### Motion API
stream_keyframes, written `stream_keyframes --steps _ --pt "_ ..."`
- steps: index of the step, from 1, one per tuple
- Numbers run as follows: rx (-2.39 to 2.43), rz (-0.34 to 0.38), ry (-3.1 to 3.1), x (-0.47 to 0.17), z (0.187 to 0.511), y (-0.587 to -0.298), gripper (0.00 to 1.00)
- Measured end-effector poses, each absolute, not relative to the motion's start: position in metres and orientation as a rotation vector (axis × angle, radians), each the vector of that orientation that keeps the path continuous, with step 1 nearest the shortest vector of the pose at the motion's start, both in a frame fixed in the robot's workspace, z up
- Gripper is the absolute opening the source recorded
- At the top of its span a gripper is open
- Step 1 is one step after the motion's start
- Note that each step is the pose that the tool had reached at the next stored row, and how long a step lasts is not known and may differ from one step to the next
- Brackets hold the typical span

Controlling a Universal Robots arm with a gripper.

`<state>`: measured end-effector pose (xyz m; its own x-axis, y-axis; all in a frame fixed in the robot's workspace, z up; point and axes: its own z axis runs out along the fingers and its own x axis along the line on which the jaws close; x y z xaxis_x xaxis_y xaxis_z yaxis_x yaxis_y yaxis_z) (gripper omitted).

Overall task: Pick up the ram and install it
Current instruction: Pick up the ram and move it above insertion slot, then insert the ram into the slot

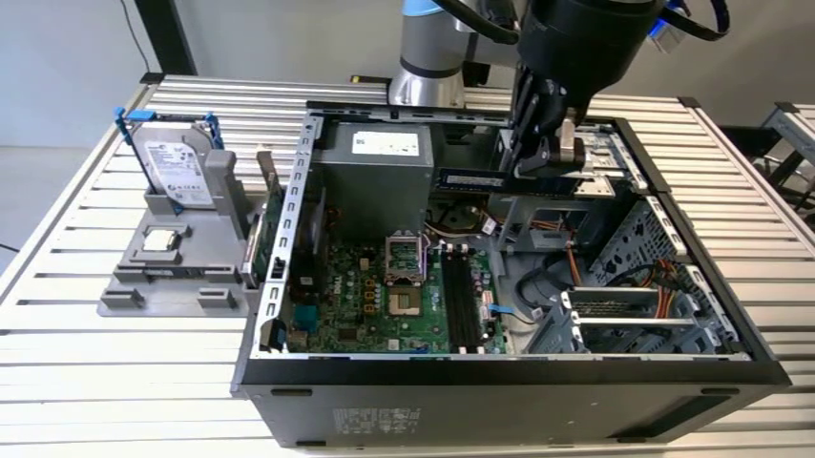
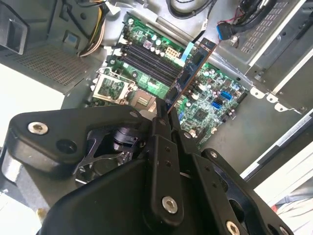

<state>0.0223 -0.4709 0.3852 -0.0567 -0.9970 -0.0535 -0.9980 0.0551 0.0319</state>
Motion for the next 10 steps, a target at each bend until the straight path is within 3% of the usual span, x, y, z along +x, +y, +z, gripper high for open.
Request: stream_keyframes --steps 10 --pt "-2.146 0.094 2.269 0.0224 0.3852 -0.4709 0.00"
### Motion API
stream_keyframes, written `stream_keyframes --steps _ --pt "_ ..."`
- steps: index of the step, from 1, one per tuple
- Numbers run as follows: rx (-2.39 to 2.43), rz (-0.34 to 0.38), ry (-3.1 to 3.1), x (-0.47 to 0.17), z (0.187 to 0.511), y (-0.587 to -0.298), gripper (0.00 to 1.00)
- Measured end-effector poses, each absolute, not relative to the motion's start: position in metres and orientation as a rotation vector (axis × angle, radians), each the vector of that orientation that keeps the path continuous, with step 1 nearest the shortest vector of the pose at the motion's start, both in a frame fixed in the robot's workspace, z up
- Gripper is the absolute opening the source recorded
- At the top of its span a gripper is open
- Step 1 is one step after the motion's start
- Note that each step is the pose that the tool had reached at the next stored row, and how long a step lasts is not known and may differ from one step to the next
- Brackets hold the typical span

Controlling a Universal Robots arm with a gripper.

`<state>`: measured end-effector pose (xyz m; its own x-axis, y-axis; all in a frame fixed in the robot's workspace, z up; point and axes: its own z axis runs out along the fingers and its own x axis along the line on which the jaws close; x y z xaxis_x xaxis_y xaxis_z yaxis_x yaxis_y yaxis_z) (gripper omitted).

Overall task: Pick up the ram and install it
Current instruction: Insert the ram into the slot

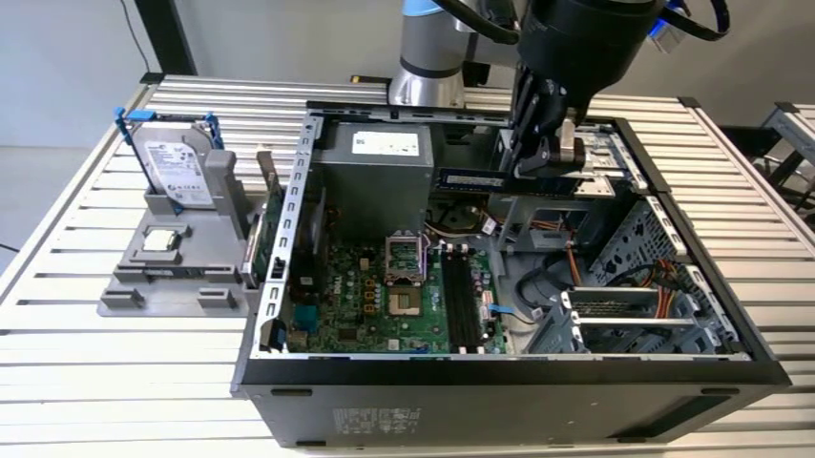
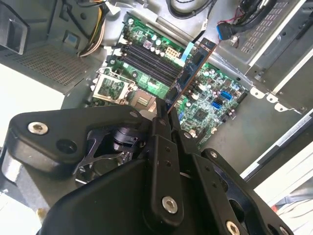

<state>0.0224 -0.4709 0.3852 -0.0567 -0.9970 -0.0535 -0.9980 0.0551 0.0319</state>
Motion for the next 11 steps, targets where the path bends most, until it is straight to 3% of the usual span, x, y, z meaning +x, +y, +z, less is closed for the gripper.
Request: stream_keyframes --steps 11 --pt "-2.057 0.093 2.348 0.0224 0.3853 -0.4709 0.00"
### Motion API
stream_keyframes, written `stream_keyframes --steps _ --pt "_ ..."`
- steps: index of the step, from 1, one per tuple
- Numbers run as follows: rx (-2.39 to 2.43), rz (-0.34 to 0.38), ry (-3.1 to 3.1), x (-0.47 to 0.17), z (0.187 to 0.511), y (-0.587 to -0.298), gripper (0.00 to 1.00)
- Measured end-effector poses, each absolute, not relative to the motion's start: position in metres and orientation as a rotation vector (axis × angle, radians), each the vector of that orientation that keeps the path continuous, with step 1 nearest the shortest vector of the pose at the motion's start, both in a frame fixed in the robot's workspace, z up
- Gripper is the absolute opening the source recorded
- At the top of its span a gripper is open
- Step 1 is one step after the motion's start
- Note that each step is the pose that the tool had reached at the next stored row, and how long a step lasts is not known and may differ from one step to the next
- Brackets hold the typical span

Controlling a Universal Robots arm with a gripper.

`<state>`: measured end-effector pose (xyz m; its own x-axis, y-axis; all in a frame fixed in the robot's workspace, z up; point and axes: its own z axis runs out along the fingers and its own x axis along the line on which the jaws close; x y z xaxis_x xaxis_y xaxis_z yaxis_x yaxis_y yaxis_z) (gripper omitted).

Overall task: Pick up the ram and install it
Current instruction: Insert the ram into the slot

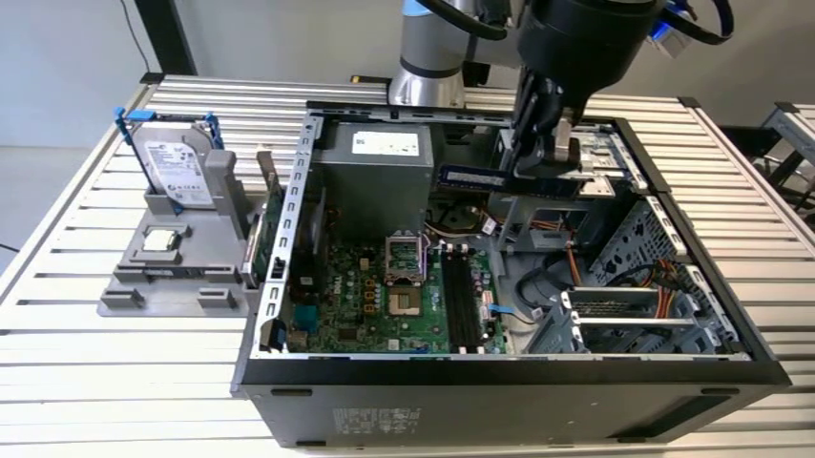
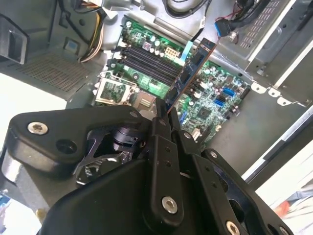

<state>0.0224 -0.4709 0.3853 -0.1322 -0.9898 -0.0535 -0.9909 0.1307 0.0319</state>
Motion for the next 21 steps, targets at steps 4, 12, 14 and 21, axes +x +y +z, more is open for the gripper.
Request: stream_keyframes --steps 4,12,14,21 --pt "-2.014 0.092 2.383 0.0224 0.3852 -0.4709 0.00" --pt "-1.908 0.090 2.466 0.0224 0.3853 -0.4709 0.00" --pt "-1.881 0.090 2.486 0.0224 0.3853 -0.4709 0.00" --pt "-1.797 0.089 2.545 0.0224 0.3852 -0.4709 0.00"
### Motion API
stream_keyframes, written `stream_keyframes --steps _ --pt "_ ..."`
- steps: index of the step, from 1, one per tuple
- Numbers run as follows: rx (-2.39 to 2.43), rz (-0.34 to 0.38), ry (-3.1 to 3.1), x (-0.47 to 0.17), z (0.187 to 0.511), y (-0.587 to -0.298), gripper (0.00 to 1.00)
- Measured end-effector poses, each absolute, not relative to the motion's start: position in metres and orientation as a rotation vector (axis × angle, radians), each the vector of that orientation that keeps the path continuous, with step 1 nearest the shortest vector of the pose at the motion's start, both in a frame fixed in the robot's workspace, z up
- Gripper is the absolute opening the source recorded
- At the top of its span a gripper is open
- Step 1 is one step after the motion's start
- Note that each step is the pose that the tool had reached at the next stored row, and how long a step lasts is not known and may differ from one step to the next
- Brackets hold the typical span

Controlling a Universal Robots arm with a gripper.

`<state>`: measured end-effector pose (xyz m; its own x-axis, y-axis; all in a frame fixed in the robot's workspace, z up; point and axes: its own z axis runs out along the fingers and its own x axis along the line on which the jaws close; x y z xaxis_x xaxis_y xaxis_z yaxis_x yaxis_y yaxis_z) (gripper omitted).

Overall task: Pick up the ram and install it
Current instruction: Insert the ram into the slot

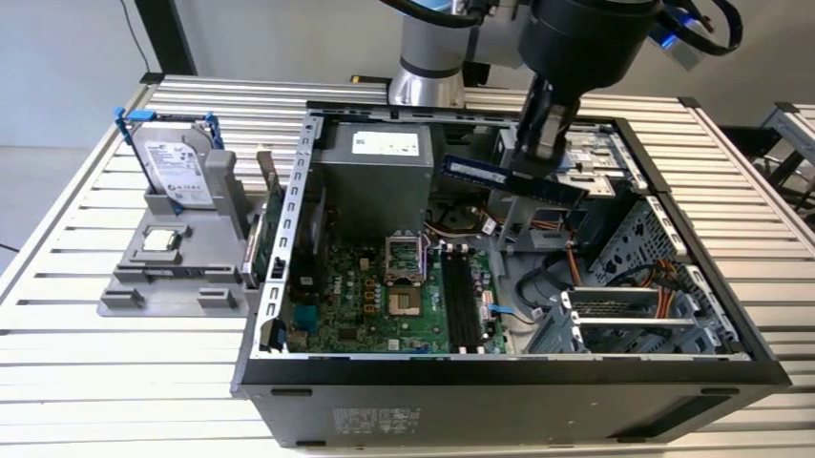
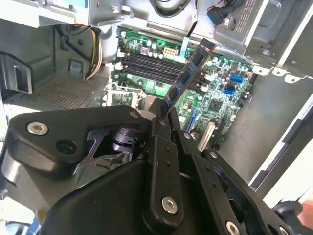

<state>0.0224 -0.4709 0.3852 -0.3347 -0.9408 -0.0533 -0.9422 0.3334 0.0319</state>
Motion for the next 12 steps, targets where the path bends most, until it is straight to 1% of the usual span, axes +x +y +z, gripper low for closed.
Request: stream_keyframes --steps 12 --pt "-1.641 0.086 2.644 0.0224 0.3852 -0.4709 0.00"
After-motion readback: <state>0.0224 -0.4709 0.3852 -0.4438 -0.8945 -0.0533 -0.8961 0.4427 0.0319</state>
